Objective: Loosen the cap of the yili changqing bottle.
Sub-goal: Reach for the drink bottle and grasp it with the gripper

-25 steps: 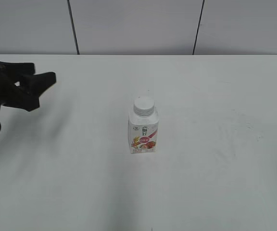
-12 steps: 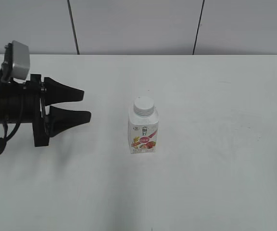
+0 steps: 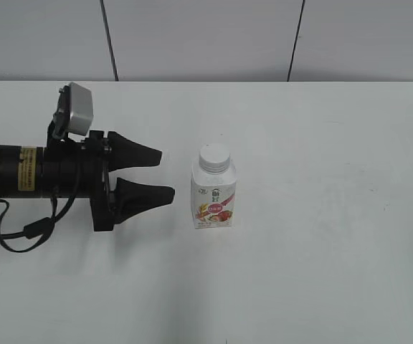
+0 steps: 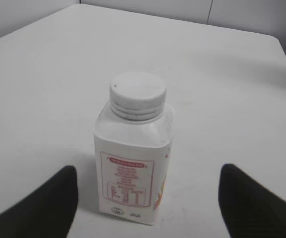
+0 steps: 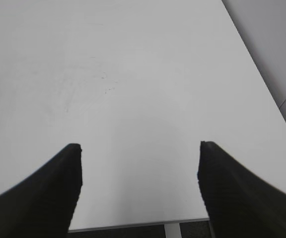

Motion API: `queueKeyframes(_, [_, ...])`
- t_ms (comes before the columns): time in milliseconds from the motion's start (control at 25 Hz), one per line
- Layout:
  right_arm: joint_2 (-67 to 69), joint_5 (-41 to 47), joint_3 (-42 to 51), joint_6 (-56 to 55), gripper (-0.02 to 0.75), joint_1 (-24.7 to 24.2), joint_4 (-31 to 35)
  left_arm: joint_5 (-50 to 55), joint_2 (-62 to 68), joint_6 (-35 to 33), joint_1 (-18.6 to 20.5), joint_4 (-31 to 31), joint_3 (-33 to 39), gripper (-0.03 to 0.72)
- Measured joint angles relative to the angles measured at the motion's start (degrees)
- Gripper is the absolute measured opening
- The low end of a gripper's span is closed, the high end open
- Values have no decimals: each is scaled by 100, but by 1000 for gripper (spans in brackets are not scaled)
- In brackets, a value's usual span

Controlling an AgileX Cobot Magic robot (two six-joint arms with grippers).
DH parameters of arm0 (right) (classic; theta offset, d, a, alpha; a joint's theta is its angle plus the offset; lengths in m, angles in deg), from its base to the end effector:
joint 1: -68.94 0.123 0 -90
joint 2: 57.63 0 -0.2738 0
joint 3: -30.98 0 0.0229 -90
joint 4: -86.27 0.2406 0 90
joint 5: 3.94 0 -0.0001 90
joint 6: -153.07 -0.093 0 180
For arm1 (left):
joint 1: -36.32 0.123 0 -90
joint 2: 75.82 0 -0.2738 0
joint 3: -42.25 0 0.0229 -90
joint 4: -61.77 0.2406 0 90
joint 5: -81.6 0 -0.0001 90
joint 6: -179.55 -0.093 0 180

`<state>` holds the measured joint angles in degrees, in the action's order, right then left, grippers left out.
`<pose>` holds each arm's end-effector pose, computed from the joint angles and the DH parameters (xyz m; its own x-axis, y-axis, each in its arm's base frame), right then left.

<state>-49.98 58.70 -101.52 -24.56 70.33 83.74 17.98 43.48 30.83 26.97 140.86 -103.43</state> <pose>-0.0047 -0.0038 0.2723 -0.4655 -0.0729 -0.8820 -0.0183 0.9972 -0.0728 0.2767 -0.1284 0.1263 -0.1339 0.3003 -0.9444 0.9702 0.2338 -0.0632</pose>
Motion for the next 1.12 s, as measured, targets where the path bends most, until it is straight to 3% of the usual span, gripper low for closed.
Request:
queueKeyframes(640, [0,0,0,0,573,0,0,23,675,-5,-538,-83,-903,535])
queueKeyframes(1120, [0,0,0,0,573,0,0,248,901,-5,-741,-306,-987,535])
